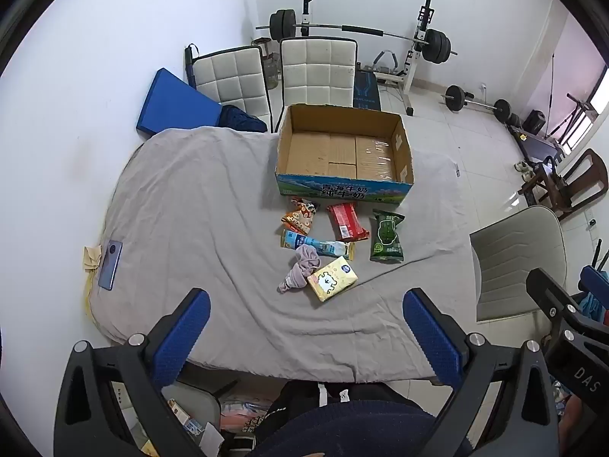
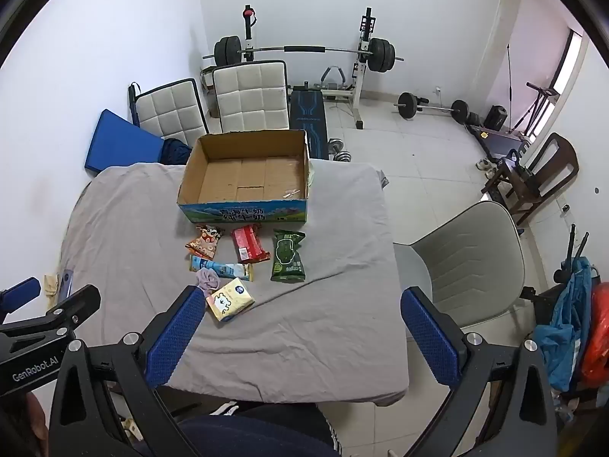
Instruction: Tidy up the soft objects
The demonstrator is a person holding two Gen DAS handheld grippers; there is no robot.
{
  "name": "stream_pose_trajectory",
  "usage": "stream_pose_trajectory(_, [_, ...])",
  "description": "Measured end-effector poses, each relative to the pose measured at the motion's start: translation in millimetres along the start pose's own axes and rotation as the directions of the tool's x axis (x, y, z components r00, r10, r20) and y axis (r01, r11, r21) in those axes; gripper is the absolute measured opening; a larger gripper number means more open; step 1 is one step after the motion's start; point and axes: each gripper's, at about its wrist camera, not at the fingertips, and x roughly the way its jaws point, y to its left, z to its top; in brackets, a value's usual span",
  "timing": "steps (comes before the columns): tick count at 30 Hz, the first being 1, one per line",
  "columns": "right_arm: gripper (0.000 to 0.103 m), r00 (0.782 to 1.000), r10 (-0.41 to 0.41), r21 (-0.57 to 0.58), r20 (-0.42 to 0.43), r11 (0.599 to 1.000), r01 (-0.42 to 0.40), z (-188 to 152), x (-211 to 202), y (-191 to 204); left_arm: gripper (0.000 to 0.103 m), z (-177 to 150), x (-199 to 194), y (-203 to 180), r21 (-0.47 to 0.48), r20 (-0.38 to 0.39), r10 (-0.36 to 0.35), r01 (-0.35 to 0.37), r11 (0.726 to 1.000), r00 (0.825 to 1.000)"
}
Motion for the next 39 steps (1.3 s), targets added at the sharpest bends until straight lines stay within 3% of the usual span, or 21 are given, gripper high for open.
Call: stream_pose_trajectory(39, [0.103,0.999,-0.033,0.016,0.030,0.999,0.033,-8,-18,1,0.103,4,-17,0,0.005,0.035,-0.014,0.014,1.000,0.999])
